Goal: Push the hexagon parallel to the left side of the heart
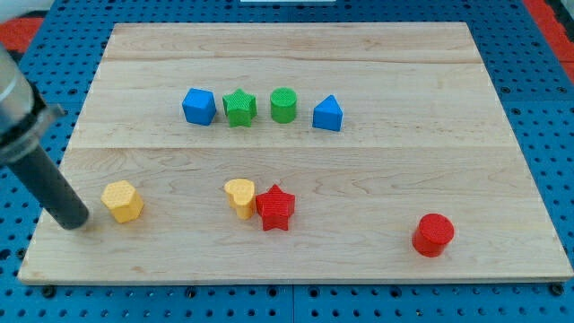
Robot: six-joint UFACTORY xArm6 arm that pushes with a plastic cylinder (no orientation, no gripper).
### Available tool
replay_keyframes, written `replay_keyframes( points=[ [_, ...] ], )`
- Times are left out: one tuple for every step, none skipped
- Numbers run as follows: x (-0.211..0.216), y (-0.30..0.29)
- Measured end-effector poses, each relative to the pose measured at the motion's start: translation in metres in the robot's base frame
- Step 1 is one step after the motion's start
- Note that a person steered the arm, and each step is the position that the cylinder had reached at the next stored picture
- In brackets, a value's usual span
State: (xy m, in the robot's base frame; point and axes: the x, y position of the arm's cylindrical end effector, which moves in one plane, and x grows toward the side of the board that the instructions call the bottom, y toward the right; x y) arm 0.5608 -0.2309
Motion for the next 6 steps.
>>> replay_keyframes(
  points=[
    [0.0,0.058],
    [0.001,0.1],
    [0.013,0.021],
    [-0.008,-0.057],
    [-0.023,-0.023],
    [-0.03,0.024]
  ],
)
